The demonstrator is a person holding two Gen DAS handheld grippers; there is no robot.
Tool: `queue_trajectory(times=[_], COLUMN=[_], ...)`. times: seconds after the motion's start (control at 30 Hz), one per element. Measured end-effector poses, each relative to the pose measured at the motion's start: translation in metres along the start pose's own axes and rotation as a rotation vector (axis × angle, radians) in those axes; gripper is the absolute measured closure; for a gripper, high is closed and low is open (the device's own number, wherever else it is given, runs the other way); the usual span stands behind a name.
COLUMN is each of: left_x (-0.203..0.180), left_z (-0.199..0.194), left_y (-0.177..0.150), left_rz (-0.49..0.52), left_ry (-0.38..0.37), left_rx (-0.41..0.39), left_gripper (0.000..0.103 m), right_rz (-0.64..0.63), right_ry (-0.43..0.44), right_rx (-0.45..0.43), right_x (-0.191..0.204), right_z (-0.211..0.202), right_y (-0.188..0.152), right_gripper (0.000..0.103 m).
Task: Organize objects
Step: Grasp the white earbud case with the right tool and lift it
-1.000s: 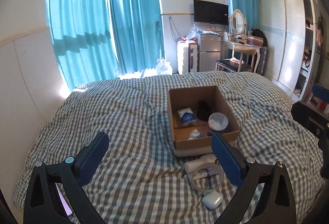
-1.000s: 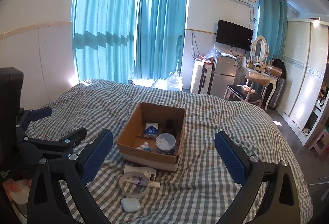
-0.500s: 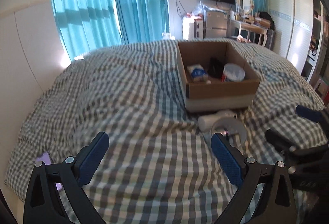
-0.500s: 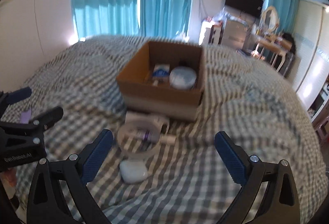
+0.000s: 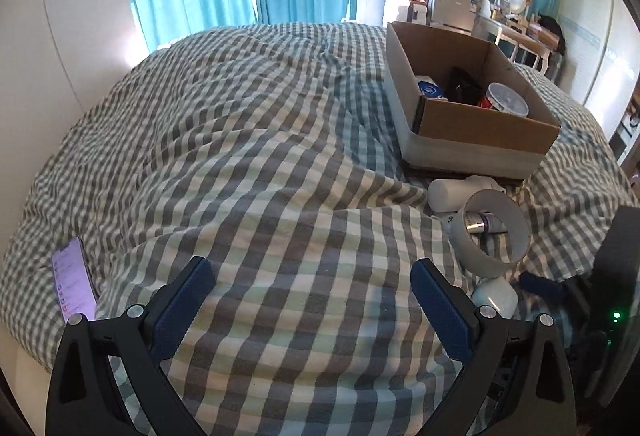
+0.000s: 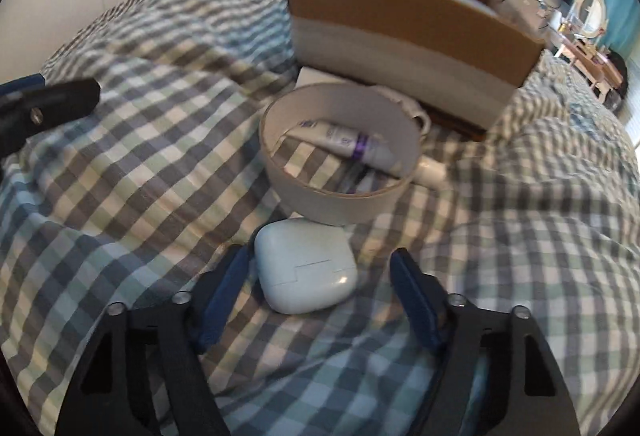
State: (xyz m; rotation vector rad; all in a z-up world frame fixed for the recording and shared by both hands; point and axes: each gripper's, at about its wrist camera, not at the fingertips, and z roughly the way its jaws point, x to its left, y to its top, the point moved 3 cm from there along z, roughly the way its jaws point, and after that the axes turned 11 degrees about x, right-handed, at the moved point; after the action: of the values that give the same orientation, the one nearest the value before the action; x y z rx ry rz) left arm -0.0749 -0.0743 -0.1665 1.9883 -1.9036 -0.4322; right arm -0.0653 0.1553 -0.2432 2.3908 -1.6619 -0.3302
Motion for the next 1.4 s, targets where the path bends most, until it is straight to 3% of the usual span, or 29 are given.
queue_trajectory(times=[0.1,0.23,0.43,0.53,0.8,1.03,1.4], left_x=[-0.002,-0.009,-0.024,-0.040,-0.103,-0.153,-0.172], left_z=[0.001,-0.001,-0.003,0.001,0.011,0.038,0.076], left_y=[-0.001,0.000,0.000,0.001,0.003,0.008,0.017], left_rz=[0.006,0.038,0.069,0.096,0.209,0.297,0.307], left_ry=[0.004,0.014,0.013,0.031,-0.039,-0.062,-0.037], left_rx=[0.006,0.000,-0.001,0.020,0.046,0.094,0.142], left_gripper=[0.001,0.001,0.001,0.001,0.001,0.001,0.001], right_rz=[0.000,-0.012,0.030,0.050,0.167,0.219,0.247], right_ry=[0.048,0.018,0.027,-0.018,-0.058,-0.098,-0.029], right_rx=[0.013,0.006,-0.098,-0.139,-0.215,-0.215,-0.152], right_x=[-0.001,0.001,-0.015,-0.029,-0.086,-0.123,-0.138], right_z=[0.003,-0.007,-0.052,-0.071,-0.101,-0.100,-0.068], right_y=[0.000,-0.007,-0.021,-0.023,-0.016,-0.007,-0.003], right_gripper=[0.050,0.050,0.050,0.050,0.050,0.050,0.050])
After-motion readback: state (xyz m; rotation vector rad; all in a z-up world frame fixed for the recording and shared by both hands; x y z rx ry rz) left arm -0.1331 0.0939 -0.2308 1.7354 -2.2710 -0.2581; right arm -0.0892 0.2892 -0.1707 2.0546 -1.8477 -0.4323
